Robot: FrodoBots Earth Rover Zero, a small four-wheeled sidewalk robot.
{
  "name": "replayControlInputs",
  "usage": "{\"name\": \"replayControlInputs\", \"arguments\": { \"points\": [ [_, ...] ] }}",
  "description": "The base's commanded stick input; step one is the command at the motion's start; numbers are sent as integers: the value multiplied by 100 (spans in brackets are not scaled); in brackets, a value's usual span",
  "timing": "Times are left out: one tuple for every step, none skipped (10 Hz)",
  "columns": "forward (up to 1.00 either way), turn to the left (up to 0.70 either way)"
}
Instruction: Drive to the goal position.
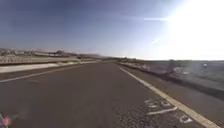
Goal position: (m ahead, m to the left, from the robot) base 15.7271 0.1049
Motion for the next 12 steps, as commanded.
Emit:
{"name": "replayControlInputs", "arguments": {
  "points": [
    [70,0],
    [70,0],
    [70,0],
    [70,0],
    [70,0],
    [70,0],
    [70,0],
    [70,0],
    [70,0],
    [70,0],
    [70,0],
    [70,0]
  ]
}}
